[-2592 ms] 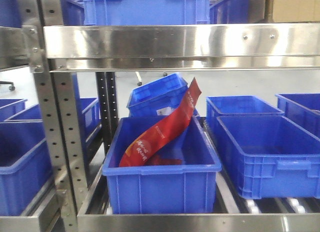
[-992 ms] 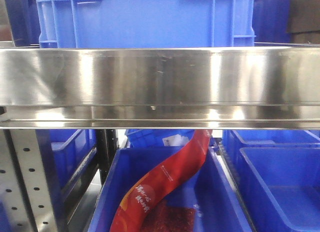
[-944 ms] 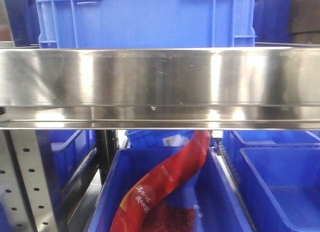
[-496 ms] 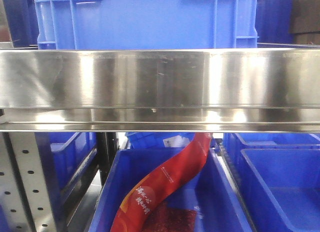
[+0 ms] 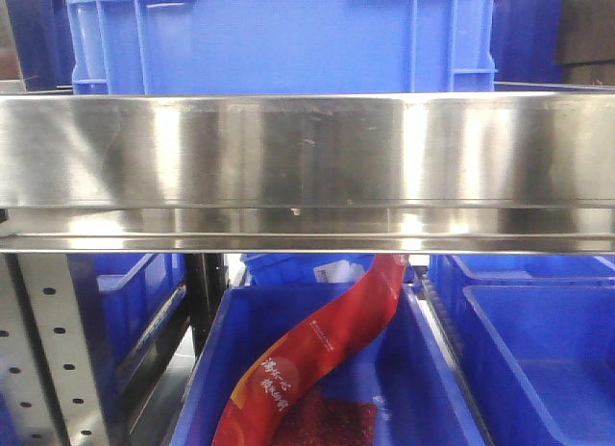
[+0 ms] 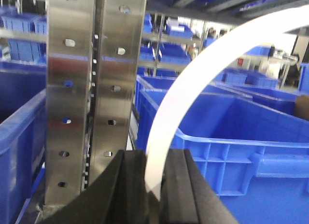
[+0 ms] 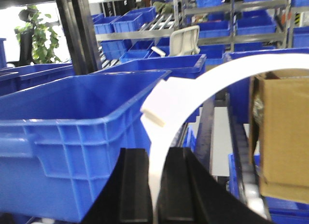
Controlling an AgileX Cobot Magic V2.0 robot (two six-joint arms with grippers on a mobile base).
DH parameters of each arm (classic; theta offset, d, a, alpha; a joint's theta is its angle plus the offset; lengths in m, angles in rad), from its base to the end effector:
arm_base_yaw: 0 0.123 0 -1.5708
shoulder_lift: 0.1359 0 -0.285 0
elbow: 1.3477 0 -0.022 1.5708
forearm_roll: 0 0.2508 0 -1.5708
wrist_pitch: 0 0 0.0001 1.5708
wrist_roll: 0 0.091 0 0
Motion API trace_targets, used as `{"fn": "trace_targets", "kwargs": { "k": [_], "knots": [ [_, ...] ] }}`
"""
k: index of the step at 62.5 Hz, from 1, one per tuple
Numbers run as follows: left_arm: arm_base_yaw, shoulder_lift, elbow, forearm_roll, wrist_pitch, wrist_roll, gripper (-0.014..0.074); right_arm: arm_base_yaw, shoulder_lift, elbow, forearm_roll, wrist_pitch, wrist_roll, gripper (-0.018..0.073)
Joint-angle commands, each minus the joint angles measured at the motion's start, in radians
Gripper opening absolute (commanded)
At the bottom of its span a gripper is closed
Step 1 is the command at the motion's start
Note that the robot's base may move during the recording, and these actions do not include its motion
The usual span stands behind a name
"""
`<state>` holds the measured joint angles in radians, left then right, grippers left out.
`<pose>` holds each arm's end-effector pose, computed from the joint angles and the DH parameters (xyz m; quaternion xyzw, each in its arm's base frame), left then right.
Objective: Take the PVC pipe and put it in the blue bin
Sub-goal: 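Move both held clamps over the open blue bin, then open both grippers to drop the clamps into the blue bin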
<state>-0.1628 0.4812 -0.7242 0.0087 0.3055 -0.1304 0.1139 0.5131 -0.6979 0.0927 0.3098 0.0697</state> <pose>0.0875 -0.0141 0.3922 0.0133 0.6982 -0.1007 0.7087 0.0986 0.0139 0.3804 0.0061 0.7199 0.1041 0.6862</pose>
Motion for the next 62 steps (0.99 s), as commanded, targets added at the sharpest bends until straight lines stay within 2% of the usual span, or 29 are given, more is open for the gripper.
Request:
{"fn": "trace_targets", "kwargs": {
  "k": [1,10,21,30,49,62],
  "knots": [
    [-0.009,0.087,-0.087,-0.014,0.044,-0.004,-0.0111,0.021,0.071,-0.076,0.002,0.001,-0.016,-0.0162],
    [-0.055,0.249,-0.222,-0.009,0.055,0.009,-0.0111,0.081,0.205,-0.174,0.002,-0.003,-0.034,-0.0162],
    [-0.175,0.453,-0.395,-0.009,0.073,0.021,-0.0111,0.151,0.388,-0.308,0.002,-0.003,-0.034,-0.0162],
    [-0.238,0.638,-0.573,-0.009,0.073,0.021,-0.0111,0.201,0.541,-0.446,0.002,-0.003,-0.034,-0.0162],
    [-0.245,0.944,-0.873,-0.003,0.043,0.021,-0.0111,0.263,0.823,-0.696,0.016,-0.047,-0.034,-0.0162],
    [-0.243,1.065,-0.919,0.002,0.021,0.021,-0.0111,0.278,0.958,-0.738,0.016,-0.131,-0.034,-0.0162]
  ]
}}
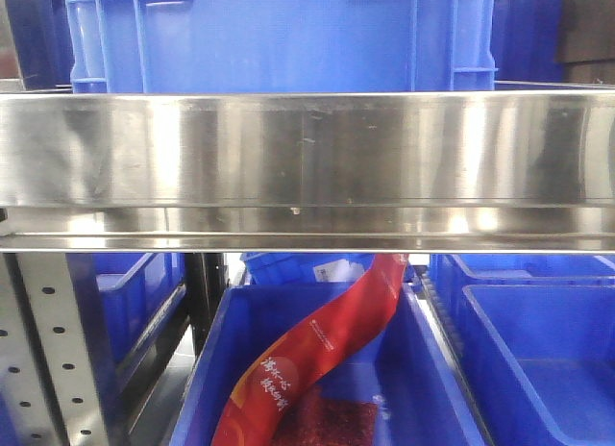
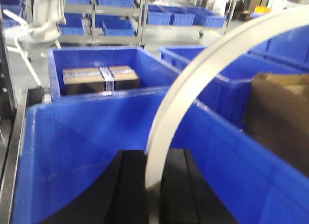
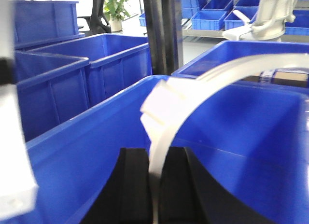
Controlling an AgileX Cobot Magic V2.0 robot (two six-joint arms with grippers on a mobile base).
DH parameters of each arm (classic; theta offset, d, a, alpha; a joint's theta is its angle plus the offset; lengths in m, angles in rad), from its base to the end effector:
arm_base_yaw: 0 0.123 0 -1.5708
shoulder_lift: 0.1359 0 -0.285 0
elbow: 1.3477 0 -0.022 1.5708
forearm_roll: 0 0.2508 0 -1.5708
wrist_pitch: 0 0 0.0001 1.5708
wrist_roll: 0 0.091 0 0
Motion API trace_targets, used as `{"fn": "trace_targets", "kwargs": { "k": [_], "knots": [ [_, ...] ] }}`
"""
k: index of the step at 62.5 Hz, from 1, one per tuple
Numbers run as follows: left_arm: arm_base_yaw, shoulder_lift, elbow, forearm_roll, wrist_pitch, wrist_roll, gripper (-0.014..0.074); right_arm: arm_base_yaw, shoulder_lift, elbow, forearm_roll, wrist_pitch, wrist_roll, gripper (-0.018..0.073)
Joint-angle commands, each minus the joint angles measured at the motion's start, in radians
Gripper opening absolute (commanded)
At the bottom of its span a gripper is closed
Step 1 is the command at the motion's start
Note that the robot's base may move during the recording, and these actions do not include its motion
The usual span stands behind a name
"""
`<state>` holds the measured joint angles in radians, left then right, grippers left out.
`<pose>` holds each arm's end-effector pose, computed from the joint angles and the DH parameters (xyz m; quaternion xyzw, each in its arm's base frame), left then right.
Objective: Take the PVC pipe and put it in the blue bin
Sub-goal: 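Open both grippers to drop the clamps into the blue bin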
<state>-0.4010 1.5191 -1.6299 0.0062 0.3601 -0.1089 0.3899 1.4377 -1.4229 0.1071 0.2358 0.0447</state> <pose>0.3272 -0.1385 0.4631 0.1124 0.7537 -0.1607 0.6273 0.3128 0.1310 0.4333 -0.0996 0.7555 0.1815 0.6216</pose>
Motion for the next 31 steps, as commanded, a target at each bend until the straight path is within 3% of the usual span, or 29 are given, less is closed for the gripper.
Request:
{"fn": "trace_targets", "kwargs": {
  "k": [1,18,23,31],
  "knots": [
    [-0.005,0.032,-0.013,0.004,-0.036,0.000,-0.0111,0.002,0.038,-0.013,0.002,-0.059,-0.009,-0.0162],
    [-0.005,0.068,-0.013,0.010,-0.066,0.000,-0.0102,0.002,0.064,-0.013,0.002,-0.064,-0.009,-0.0138],
    [-0.005,0.070,-0.013,0.010,-0.064,0.000,-0.0032,0.002,0.064,-0.013,0.002,-0.064,-0.009,-0.0047],
    [-0.005,0.071,-0.013,0.010,-0.062,0.000,0.0165,0.002,0.064,-0.013,0.002,-0.054,-0.009,0.0200]
  ]
}}
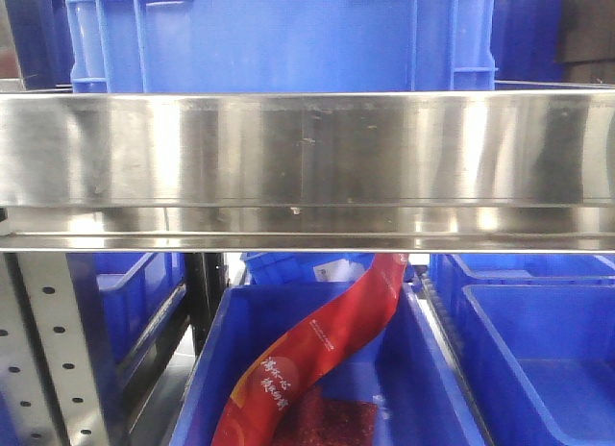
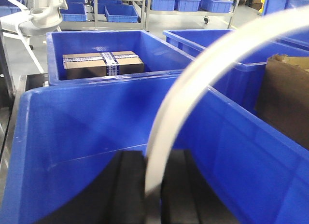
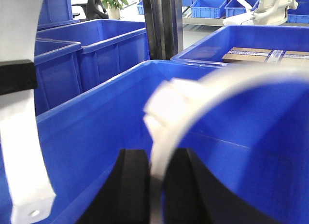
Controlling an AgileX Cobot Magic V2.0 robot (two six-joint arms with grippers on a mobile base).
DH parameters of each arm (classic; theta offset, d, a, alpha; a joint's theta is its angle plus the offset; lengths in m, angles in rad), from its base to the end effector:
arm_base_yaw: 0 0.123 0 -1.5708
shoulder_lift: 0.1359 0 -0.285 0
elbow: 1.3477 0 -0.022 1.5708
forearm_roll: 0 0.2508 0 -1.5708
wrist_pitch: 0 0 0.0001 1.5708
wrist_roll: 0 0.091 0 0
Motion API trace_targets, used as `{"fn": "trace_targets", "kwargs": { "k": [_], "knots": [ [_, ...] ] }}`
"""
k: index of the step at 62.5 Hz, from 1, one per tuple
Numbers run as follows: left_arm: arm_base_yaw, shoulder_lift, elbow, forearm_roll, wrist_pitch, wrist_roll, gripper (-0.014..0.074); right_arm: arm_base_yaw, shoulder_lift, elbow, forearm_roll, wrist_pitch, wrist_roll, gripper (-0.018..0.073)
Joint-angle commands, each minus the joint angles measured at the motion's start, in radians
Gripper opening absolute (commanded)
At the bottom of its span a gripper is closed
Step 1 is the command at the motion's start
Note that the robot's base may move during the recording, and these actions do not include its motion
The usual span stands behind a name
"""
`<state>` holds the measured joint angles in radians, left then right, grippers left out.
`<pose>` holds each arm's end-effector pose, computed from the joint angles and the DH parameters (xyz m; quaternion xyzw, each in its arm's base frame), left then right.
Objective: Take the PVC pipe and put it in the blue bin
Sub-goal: 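Open both grippers to drop the clamps into the blue bin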
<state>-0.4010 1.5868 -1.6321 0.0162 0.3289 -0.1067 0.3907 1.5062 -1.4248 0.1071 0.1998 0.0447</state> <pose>0.3482 -0.1471 0.4418 0.1176 0.7640 -0.1526 0.6158 0.3324 0.1390 0.4132 -0.0995 0.7655 0.1776 0.6104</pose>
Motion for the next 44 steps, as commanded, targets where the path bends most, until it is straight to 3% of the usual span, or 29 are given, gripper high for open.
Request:
{"fn": "trace_targets", "kwargs": {
  "k": [1,6,11,27,37,44],
  "knots": [
    [-0.005,0.003,-0.011,0.000,-0.028,-0.002,0.0188,0.001,-0.004,-0.011,0.002,-0.018,-0.009,0.0226],
    [-0.005,0.003,-0.011,0.000,-0.023,-0.002,0.0300,0.001,-0.004,-0.011,0.002,-0.013,-0.009,0.0338],
    [-0.005,0.003,-0.011,0.000,-0.008,-0.002,0.0358,0.001,-0.004,-0.011,0.002,-0.004,-0.009,0.0377],
    [-0.005,0.001,-0.011,-0.016,0.030,-0.002,0.0367,0.001,-0.004,-0.011,0.002,0.032,-0.009,0.0370],
    [-0.005,-0.037,-0.012,-0.035,0.081,-0.002,0.0308,0.001,-0.019,-0.011,0.002,0.066,-0.009,0.0370],
    [-0.005,-0.074,-0.012,-0.034,0.105,-0.002,0.0178,0.001,-0.050,-0.011,0.002,0.083,-0.009,0.0321]
  ]
}}
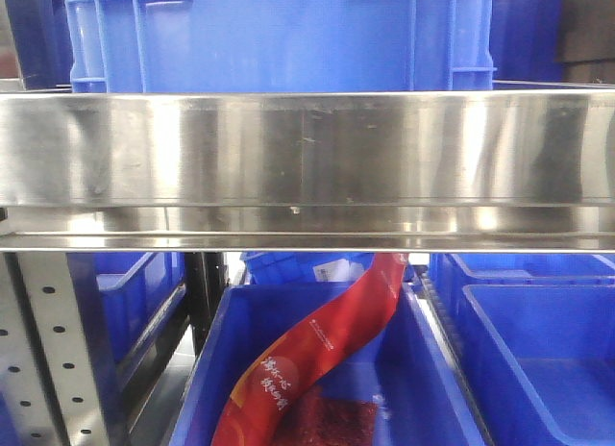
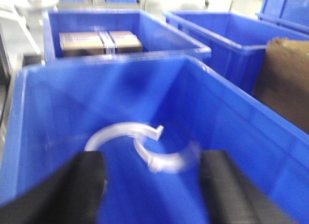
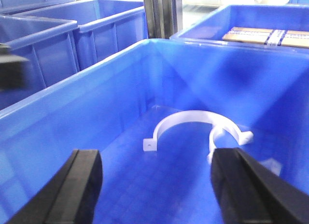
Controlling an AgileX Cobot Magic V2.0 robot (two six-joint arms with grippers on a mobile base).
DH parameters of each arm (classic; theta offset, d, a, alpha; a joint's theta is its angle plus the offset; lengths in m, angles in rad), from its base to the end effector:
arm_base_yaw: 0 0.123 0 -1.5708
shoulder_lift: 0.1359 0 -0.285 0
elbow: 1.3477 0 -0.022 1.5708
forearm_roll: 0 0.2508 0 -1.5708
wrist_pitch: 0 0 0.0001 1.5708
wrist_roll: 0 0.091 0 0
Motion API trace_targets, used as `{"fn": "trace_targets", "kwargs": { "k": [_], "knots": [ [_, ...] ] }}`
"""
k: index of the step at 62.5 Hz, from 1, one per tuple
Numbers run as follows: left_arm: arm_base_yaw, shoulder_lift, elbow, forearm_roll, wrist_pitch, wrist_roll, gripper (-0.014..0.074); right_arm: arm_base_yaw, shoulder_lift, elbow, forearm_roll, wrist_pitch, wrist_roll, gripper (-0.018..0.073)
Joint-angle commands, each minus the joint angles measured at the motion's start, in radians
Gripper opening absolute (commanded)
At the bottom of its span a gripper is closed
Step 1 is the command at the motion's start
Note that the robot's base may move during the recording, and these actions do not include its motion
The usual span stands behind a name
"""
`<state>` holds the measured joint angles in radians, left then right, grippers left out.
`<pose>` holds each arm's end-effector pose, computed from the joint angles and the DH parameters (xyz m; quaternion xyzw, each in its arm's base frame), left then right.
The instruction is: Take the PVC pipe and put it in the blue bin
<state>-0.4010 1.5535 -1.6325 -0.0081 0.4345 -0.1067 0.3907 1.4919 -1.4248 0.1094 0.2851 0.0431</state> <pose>0.3361 -0.1428 0.4450 0.1147 0.7870 -0.1557 0.5858 0.3266 0.1375 0.4108 -0.1053 0.7868 0.1736 0.5829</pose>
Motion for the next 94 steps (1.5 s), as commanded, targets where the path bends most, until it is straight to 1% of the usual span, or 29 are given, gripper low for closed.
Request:
{"fn": "trace_targets", "kwargs": {
  "k": [1,3,9,10,11,12,13,21,26,31,35,40,47,57,64,70,74,83,94],
  "knots": [
    [-0.005,-0.045,-0.012,-0.010,0.005,-0.002,0.0147,0.001,-0.041,-0.011,0.000,-0.003,-0.008,0.0293],
    [-0.005,-0.052,-0.012,-0.006,0.010,-0.002,0.0106,0.001,-0.049,-0.011,0.000,0.000,-0.008,0.0247],
    [-0.005,-0.066,-0.012,-0.006,0.033,-0.002,-0.0043,0.001,-0.071,-0.011,0.000,0.000,-0.008,0.0027],
    [-0.005,-0.066,-0.012,-0.006,0.039,-0.002,-0.0062,0.001,-0.073,-0.011,0.000,0.005,-0.008,-0.0027],
    [-0.005,-0.068,-0.012,-0.006,0.056,-0.002,-0.0098,0.001,-0.078,-0.011,0.000,0.008,-0.008,-0.0100],
    [-0.005,-0.067,-0.012,-0.006,0.074,-0.002,-0.0111,0.001,-0.078,-0.011,0.000,0.013,-0.008,-0.0153],
    [-0.005,-0.067,-0.012,-0.006,0.086,-0.002,-0.0111,0.001,-0.078,-0.011,0.000,0.016,-0.008,-0.0167],
    [-0.005,-0.076,-0.012,-0.012,0.186,-0.002,-0.0111,0.001,-0.098,-0.011,0.008,0.043,-0.008,-0.0162],
    [-0.005,-0.114,-0.012,-0.012,0.208,-0.002,-0.0111,0.001,-0.134,-0.011,0.037,0.071,-0.008,-0.0162],
    [-0.011,-0.170,-0.010,-0.012,0.230,-0.002,-0.0111,0.001,-0.184,-0.002,0.037,0.088,-0.008,-0.0162],
    [-0.029,-0.221,0.012,-0.002,0.223,0.009,-0.0111,0.001,-0.230,0.025,0.025,0.065,-0.008,-0.0162],
    [-0.067,-0.311,0.090,-0.002,0.153,0.045,-0.0111,0.001,-0.299,0.104,0.017,-0.024,-0.008,-0.0162],
    [-0.099,-0.433,0.245,-0.008,0.028,0.045,-0.0111,0.001,-0.381,0.237,0.017,-0.125,-0.008,-0.0162],
    [-0.105,-0.606,0.507,-0.033,-0.157,0.045,-0.0111,0.001,-0.507,0.430,0.017,-0.167,-0.008,-0.0162],
    [-0.092,-0.732,0.685,-0.033,-0.235,0.045,-0.0111,0.001,-0.606,0.577,0.017,-0.219,-0.008,-0.0162],
    [-0.071,-0.816,0.802,-0.033,-0.251,0.045,-0.0111,0.001,-0.691,0.677,0.017,-0.242,-0.008,-0.0162],
    [-0.047,-0.874,0.869,-0.033,-0.251,0.045,-0.0111,0.001,-0.743,0.744,0.017,-0.242,-0.008,-0.0162],
    [0.014,-0.982,0.970,-0.033,-0.240,0.045,-0.0111,0.001,-0.858,0.843,0.017,-0.242,-0.008,-0.0162],
    [0.045,-1.063,1.002,-0.031,-0.237,0.045,-0.0111,0.001,-0.972,0.856,0.017,-0.239,-0.008,-0.0162]
  ]
}}
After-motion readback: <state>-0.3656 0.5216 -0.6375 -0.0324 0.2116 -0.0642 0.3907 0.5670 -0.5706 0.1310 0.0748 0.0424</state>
